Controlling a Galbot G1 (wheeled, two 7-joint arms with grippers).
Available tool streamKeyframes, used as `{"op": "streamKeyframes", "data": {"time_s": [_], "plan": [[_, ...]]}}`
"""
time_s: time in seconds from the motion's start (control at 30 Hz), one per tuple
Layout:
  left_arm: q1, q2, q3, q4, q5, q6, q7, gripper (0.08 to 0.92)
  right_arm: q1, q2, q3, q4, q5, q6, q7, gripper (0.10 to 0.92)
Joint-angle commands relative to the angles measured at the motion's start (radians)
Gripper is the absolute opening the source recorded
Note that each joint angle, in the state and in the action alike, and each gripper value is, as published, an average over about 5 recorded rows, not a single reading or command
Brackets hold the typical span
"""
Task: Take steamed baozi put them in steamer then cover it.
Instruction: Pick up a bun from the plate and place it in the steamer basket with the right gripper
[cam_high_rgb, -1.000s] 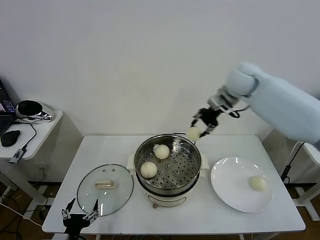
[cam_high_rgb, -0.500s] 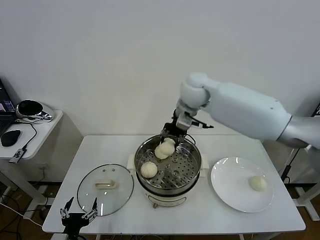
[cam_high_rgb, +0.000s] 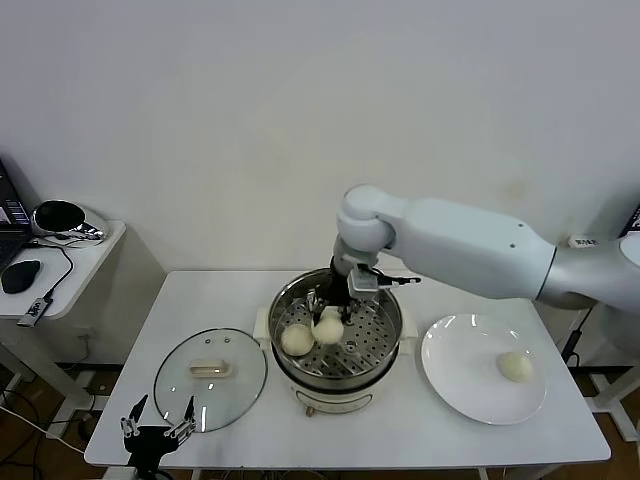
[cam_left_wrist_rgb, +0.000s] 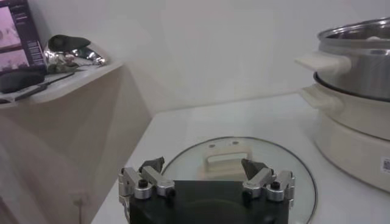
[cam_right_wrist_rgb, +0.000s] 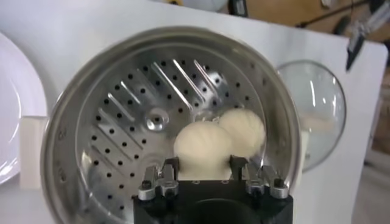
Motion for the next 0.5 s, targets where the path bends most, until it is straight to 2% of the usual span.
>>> {"op": "streamKeyframes", "data": {"time_s": [0.03,0.5], "plan": [[-0.004,0.000,-0.001,0.003,-0.003,0.000,0.000,0.823,-0.015,0.001,-0.040,0.039,-0.034,0.047,0.019,0.534],[-0.005,-0.006,0.003,0.007,-0.001,-0.001,0.000,0.823,-0.020,-0.049,-0.069,0.098,-0.024,0.022,0.014,0.535]]}}
